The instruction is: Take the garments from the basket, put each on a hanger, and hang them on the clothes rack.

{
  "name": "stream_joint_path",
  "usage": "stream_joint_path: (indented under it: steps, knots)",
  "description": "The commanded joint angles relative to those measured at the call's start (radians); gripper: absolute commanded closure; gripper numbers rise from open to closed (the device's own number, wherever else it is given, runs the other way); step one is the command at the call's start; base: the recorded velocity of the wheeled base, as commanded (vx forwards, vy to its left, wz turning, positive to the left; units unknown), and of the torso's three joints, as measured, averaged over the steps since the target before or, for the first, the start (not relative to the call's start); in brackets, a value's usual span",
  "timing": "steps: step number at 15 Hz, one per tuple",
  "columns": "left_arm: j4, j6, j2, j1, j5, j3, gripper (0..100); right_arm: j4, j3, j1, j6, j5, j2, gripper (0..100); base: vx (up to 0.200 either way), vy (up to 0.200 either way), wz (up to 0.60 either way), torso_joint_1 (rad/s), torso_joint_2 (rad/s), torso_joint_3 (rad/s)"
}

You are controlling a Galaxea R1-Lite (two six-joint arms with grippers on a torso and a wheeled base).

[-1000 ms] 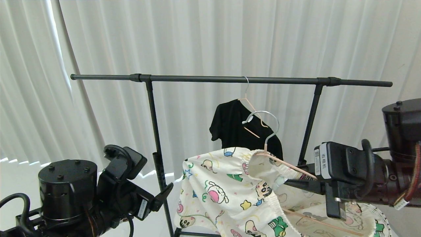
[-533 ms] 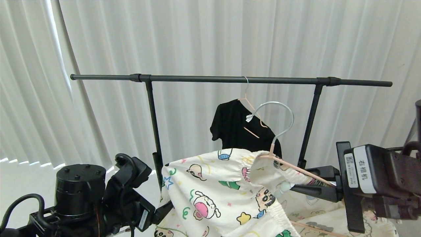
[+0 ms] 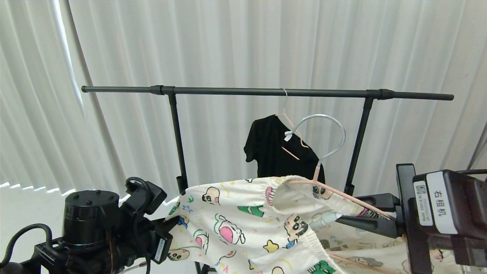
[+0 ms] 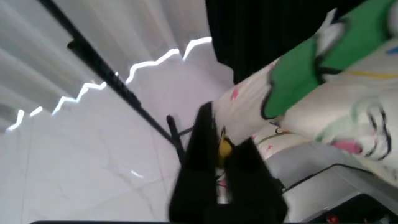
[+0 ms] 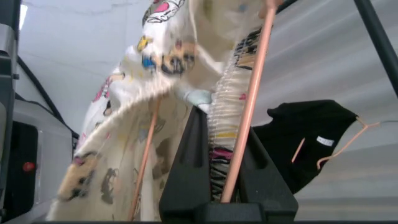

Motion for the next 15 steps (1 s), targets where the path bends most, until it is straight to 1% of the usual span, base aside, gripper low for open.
stream_joint_path:
  steps: [1,4,6,8,9,11,12,14,15]
  knots:
    - [0.001,0.001,0.022,0.044,0.003,0.021,100,-0.001,-0.002,-0.004,0.001,-0.007,0.000,100,0.000,0.000,0.00,0.000,0.00,0.000]
    - [0.001,0.004,0.022,0.045,0.026,0.061,100,-0.026,-0.005,-0.011,0.009,-0.018,0.003,100,0.000,0.000,0.00,0.000,0.00,0.000]
    - [0.001,0.004,0.020,0.034,0.034,0.061,100,-0.067,-0.004,-0.011,0.041,-0.055,0.012,100,0.000,0.000,0.00,0.000,0.00,0.000]
    - [-0.001,0.006,0.007,0.016,0.037,0.059,100,-0.083,-0.004,-0.011,0.057,-0.068,0.018,100,0.000,0.000,0.00,0.000,0.00,0.000]
    - [-0.001,0.006,-0.004,0.008,0.043,0.059,0,-0.083,-0.004,-0.011,0.057,-0.068,0.018,100,0.000,0.000,0.00,0.000,0.00,0.000]
    - [-0.004,-0.002,-0.032,-0.002,0.055,0.061,0,-0.083,-0.002,-0.011,0.057,-0.072,0.021,100,0.000,0.000,0.00,0.000,0.00,0.000]
    - [-0.004,-0.002,-0.069,-0.002,0.054,0.061,0,-0.083,0.000,-0.016,0.058,-0.087,0.020,100,0.000,0.000,0.00,0.000,0.00,0.000]
    - [-0.004,-0.008,-0.145,-0.004,0.054,0.061,0,-0.081,0.015,-0.050,0.069,-0.113,0.012,100,0.000,0.000,0.00,0.000,0.00,0.000]
    - [-0.004,-0.008,-0.193,-0.004,0.054,0.061,0,-0.081,0.029,-0.082,0.086,-0.118,0.004,100,0.000,0.000,0.00,0.000,0.00,0.000]
